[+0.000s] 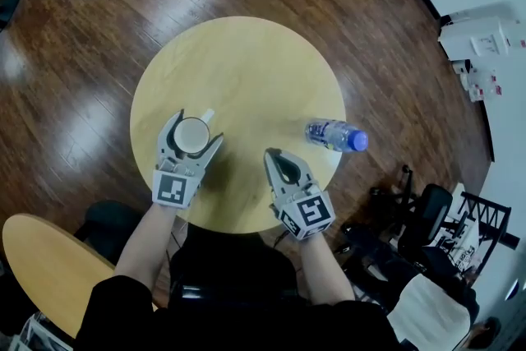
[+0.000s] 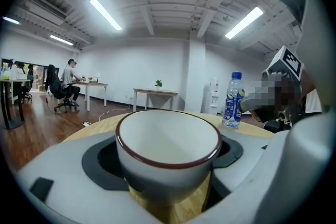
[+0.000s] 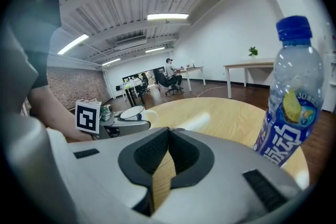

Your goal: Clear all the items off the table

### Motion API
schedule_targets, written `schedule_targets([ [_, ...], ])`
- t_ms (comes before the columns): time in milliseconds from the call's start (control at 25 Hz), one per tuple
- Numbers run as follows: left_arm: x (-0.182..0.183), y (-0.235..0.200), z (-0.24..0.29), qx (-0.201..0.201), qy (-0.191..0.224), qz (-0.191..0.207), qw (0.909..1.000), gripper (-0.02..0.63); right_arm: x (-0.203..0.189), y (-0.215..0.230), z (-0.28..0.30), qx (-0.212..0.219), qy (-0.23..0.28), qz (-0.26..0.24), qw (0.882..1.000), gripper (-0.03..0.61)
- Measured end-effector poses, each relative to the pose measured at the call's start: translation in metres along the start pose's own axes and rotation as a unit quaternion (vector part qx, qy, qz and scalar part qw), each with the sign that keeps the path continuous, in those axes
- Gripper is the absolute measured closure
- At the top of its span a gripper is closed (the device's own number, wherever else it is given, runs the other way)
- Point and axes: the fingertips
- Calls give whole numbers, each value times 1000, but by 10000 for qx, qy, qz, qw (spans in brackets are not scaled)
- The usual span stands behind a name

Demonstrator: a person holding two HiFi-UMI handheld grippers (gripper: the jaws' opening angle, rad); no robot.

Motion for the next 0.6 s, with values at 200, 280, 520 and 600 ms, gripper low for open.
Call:
schedule_targets([
  [200,7,-2,17,-97,-25,-58,9999,187,5,4,-3,-48,21,-14,10000,574],
  [280,6,0,21,-141,-153,-42,9998,178,7,8,-6,-70,51,-45,10000,574],
  [520,23,-3,8,64,-77,-190,9998,167,13,10,-15,-49,194,-173,9997,574],
  [600,35,1,2,72,-55,-269,9996,167,17,8,-21,-19,264,-228,9994,574],
])
Point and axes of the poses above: the fingertips, and each gripper's own axes: z forward along the fingers, y to its right, x out of its top
